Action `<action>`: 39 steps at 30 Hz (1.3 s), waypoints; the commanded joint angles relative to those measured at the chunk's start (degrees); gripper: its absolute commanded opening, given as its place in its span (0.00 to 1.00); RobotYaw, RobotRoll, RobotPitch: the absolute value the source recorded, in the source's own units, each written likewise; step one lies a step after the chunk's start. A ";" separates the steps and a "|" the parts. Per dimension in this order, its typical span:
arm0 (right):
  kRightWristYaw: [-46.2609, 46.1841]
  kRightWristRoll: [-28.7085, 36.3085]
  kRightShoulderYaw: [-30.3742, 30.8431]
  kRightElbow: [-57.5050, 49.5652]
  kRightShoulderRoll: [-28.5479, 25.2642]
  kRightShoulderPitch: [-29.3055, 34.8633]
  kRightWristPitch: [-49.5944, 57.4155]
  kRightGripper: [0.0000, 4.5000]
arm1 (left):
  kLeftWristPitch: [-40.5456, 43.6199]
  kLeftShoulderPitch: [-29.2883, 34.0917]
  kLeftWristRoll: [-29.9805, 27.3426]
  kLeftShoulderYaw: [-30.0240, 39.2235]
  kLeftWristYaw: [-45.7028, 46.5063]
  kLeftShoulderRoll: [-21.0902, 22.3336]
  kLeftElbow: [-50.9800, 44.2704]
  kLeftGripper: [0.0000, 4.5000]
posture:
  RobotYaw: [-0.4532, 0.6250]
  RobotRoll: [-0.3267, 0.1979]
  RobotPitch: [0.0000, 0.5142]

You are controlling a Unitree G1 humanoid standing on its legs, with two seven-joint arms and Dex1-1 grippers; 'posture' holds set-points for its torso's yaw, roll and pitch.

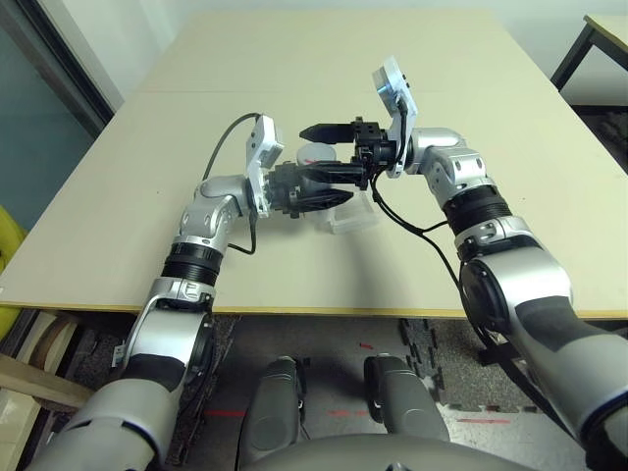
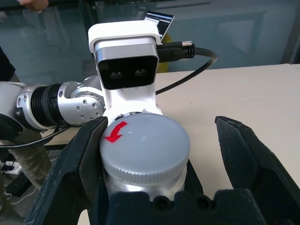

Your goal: Pour the medicine from the bottle into the box.

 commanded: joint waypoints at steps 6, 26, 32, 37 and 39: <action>-0.29 -0.81 -0.74 2.69 -2.99 -0.72 -1.06 1.00 | 0.22 0.78 -0.51 -0.34 -1.12 0.34 -1.79 0.60 | 0.27 0.62 0.18; 4.96 1.41 0.02 -1.81 -3.08 0.41 3.90 1.00 | -0.84 -0.03 0.07 -0.01 -0.92 0.59 0.38 0.60 | 0.27 0.62 0.18; 4.52 2.01 0.29 -5.00 -1.93 1.01 5.71 1.00 | -1.51 -0.78 0.80 -0.15 -0.22 0.39 2.01 0.60 | 0.27 0.62 0.18; 4.08 1.78 0.62 -5.87 -1.37 1.31 6.03 1.00 | -2.05 -1.51 0.99 -0.25 0.14 0.00 3.11 0.60 | 0.25 0.62 0.18; 3.66 1.51 0.67 -5.57 -1.22 1.25 5.62 1.00 | -2.09 -1.63 0.96 -0.29 0.17 -0.16 3.13 0.60 | 0.26 0.62 0.18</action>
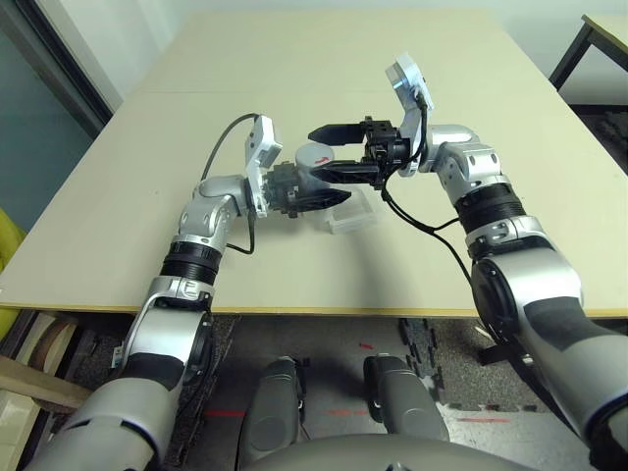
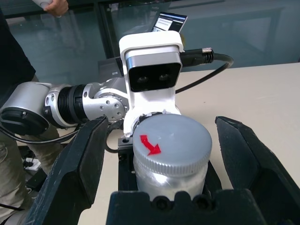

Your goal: Pour the medicine from the bottle into the box.

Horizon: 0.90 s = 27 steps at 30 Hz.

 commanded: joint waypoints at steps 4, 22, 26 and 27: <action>-1.47 -0.59 0.57 0.44 0.49 -0.10 -1.40 1.00 | -0.33 -0.80 0.54 -0.45 0.00 -0.49 0.11 0.60 | 0.26 0.62 0.18; -2.56 -0.68 -0.01 2.55 0.30 -0.71 -3.32 0.57 | 0.22 -0.52 0.67 -0.73 -0.29 -0.15 -0.42 0.60 | 0.26 0.62 0.17; -2.97 3.45 -3.03 1.50 0.88 -0.89 1.47 0.57 | 0.26 -0.36 0.72 -0.77 -0.31 -0.10 -0.25 0.60 | 0.26 0.62 0.17; -3.34 4.92 -4.12 1.09 1.05 -1.03 3.26 0.57 | 0.25 -0.32 0.73 -0.78 -0.32 -0.09 -0.20 0.60 | 0.26 0.62 0.17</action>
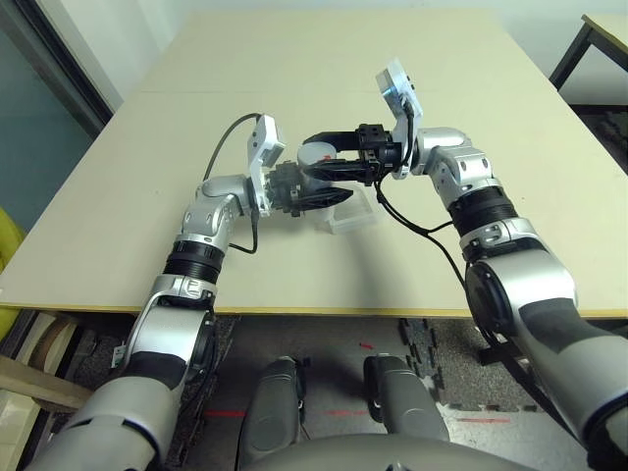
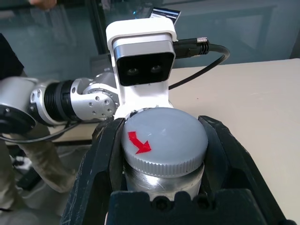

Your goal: Pour the medicine from the bottle into the box.

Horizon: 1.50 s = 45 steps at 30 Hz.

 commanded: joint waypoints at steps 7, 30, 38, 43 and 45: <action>-4.38 10.50 -9.44 -3.95 -0.78 -0.96 11.70 0.57 | -0.08 0.02 0.83 -0.70 -0.49 0.32 0.21 0.60 | 0.26 0.62 0.16; -48.43 -6.93 -11.99 18.03 -18.53 4.64 -2.61 0.57 | -4.75 -4.84 2.92 4.23 6.94 4.98 8.69 0.60 | 0.24 0.62 0.17; -56.38 -6.86 -14.70 23.34 -17.24 4.60 -4.47 0.57 | -6.59 -5.28 4.51 4.10 8.64 5.00 10.83 0.60 | 0.24 0.62 0.17; -56.57 -6.84 -15.72 23.75 -16.20 4.52 -6.93 0.87 | -7.50 -5.83 5.42 4.16 9.68 5.02 12.07 0.60 | 0.24 0.62 0.18; -54.12 -7.87 -14.68 23.20 -16.33 4.38 -7.75 1.00 | -7.82 -6.10 6.05 4.17 10.57 5.22 12.70 0.60 | 0.24 0.62 0.18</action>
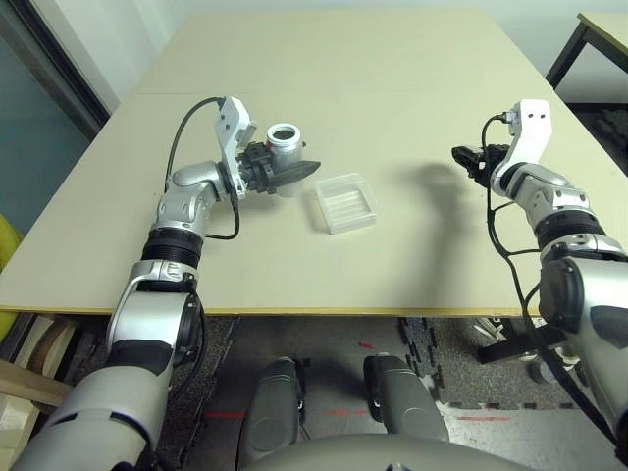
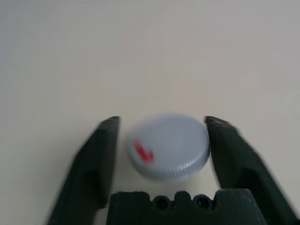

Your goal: Pour the medicine from the bottle into the box.

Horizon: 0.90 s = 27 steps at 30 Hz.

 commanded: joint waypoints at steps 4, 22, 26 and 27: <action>9.24 -3.10 3.21 -1.29 -1.27 -0.87 -2.52 1.00 | -1.94 -2.20 2.65 -0.09 2.46 1.01 2.97 0.60 | 0.24 0.62 0.19; 32.54 -10.25 14.81 -12.03 -5.70 3.72 -6.45 1.00 | -28.95 -14.32 26.70 -15.90 11.89 1.26 13.58 0.60 | 0.23 0.62 0.20; 32.61 -8.73 13.68 -12.60 -4.17 3.70 -4.81 1.00 | -43.59 -21.25 49.39 -31.87 29.49 2.61 17.13 0.60 | 0.25 0.62 0.21; 32.57 -8.01 13.07 -12.72 -3.69 3.67 -4.00 1.00 | -45.62 -23.34 53.96 -35.44 33.85 2.02 18.64 0.60 | 0.25 0.62 0.21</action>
